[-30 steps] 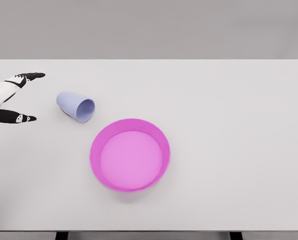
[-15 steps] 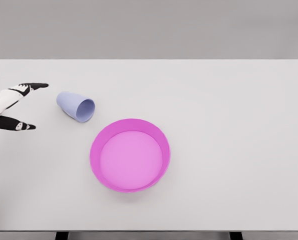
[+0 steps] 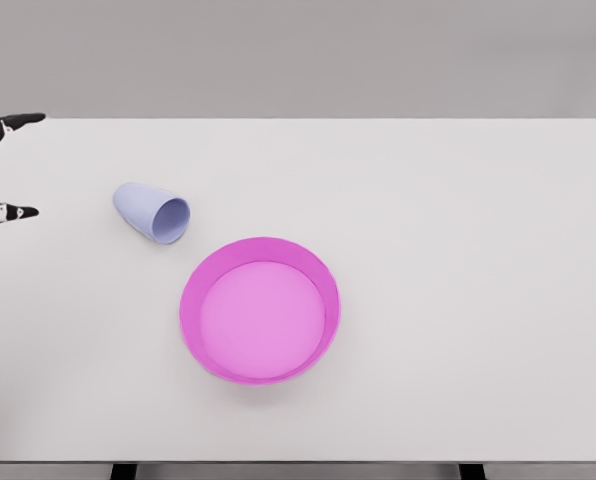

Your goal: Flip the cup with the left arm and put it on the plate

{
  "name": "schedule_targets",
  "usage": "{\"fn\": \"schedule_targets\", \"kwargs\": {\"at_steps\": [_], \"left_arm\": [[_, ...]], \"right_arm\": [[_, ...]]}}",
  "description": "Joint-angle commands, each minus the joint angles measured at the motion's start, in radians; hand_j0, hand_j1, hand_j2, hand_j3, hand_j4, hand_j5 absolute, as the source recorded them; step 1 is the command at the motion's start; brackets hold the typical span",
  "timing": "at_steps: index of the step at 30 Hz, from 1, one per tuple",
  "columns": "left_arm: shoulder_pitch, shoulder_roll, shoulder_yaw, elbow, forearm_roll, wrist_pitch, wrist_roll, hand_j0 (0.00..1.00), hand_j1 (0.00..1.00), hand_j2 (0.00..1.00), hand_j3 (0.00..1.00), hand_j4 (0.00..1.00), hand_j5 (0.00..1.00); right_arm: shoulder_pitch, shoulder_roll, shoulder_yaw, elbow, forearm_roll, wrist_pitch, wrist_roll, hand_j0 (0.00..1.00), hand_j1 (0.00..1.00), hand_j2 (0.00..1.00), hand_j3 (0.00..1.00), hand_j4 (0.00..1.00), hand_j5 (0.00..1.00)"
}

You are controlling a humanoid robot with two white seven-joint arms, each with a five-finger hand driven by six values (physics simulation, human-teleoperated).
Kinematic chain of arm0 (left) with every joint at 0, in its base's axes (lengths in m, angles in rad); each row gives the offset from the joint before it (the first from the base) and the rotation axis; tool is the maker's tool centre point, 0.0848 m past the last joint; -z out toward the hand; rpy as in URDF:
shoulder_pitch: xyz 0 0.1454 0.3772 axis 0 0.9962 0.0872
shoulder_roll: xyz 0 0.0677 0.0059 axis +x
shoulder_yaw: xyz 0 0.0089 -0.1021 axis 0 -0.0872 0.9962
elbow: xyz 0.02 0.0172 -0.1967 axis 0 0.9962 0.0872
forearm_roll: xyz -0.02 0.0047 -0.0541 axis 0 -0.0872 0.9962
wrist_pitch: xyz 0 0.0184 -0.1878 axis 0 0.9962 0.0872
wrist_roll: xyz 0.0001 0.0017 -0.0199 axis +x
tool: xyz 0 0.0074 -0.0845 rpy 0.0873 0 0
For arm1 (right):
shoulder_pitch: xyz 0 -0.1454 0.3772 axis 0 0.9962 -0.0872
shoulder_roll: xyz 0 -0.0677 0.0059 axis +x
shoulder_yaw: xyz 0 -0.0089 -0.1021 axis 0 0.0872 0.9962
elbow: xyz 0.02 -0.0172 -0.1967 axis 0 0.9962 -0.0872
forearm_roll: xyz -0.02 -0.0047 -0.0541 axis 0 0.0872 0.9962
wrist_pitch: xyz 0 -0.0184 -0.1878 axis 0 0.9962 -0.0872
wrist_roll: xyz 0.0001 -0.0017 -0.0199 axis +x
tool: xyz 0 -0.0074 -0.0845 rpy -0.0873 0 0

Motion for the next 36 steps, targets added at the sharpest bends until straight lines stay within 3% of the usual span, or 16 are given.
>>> {"fn": "schedule_targets", "kwargs": {"at_steps": [1,5,9,12,15,20,24,36], "left_arm": [[0.0,0.005,0.009,-0.013,0.007,0.001,-0.002,1.0,1.0,1.0,1.0,1.0,1.0],[-0.021,0.031,-0.015,-0.001,-0.03,0.001,-0.005,1.0,1.0,1.0,1.0,1.0,1.0],[-0.135,0.001,-0.168,0.028,-0.161,0.001,-0.005,1.0,1.0,1.0,1.0,1.0,1.0],[-0.153,-0.018,-0.205,0.039,-0.213,0.001,-0.003,1.0,1.0,1.0,1.0,1.0,1.0],[-0.233,-0.051,-0.302,0.074,-0.305,0.001,-0.005,1.0,1.0,1.0,1.0,1.0,1.0],[-0.278,-0.137,-0.317,0.125,-0.421,0.001,-0.008,1.0,1.0,1.0,1.0,1.0,1.0],[-0.333,-0.16,-0.397,0.168,-0.435,0.001,-0.008,1.0,1.0,1.0,1.0,1.0,1.0],[-0.345,-0.163,-0.452,0.185,-0.44,0.001,-0.007,1.0,1.0,1.0,1.0,1.0,1.0]], "right_arm": [[0.0,0.0,0.0,0.0,0.0,0.0,0.0,1.0,1.0,1.0,1.0,1.0,1.0],[0.0,0.0,0.0,0.0,0.0,0.0,0.0,1.0,1.0,1.0,1.0,1.0,1.0],[0.0,0.0,0.0,0.0,0.0,0.0,0.0,1.0,1.0,1.0,1.0,1.0,1.0],[0.0,0.0,0.0,0.0,0.0,0.0,0.0,1.0,1.0,1.0,1.0,1.0,1.0],[0.0,0.0,0.0,0.0,0.0,0.0,0.0,1.0,1.0,1.0,1.0,1.0,1.0],[0.0,0.0,0.0,0.001,0.0,0.0,0.0,1.0,1.0,1.0,1.0,1.0,1.0],[0.0,0.0,0.0,0.0,0.0,0.0,0.0,1.0,1.0,1.0,1.0,1.0,1.0],[0.0,0.0,0.0,0.001,0.0,0.0,0.0,1.0,1.0,1.0,1.0,1.0,1.0]]}}
